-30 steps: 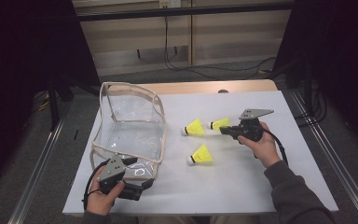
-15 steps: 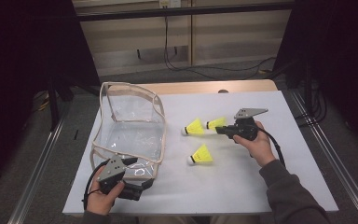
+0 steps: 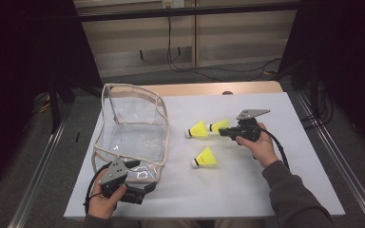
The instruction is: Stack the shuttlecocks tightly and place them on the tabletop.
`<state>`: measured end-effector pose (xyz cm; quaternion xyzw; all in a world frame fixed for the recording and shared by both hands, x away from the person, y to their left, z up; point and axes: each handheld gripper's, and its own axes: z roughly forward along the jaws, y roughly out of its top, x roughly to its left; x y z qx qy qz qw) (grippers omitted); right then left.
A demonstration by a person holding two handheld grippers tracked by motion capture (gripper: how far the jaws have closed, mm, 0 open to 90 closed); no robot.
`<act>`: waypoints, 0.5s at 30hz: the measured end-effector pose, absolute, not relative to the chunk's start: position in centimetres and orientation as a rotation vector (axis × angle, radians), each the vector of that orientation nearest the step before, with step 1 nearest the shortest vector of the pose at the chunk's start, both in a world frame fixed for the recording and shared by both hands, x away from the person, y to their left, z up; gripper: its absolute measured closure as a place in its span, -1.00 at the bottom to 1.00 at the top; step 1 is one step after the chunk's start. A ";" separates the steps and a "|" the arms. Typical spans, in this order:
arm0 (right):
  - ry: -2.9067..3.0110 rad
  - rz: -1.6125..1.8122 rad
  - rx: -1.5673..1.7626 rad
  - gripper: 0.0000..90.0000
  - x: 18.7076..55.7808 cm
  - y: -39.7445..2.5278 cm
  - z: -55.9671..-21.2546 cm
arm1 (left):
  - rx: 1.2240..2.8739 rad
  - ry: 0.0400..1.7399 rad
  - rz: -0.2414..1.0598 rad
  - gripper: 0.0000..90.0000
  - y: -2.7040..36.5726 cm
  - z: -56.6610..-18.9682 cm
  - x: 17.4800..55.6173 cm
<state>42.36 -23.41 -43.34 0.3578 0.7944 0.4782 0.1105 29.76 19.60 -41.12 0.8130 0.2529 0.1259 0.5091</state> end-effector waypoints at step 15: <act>2.339 1.375 1.064 0.98 42.6 -23.1 -43.7 | 1.960 0.608 0.306 -0.90 19.6 -41.1 29.8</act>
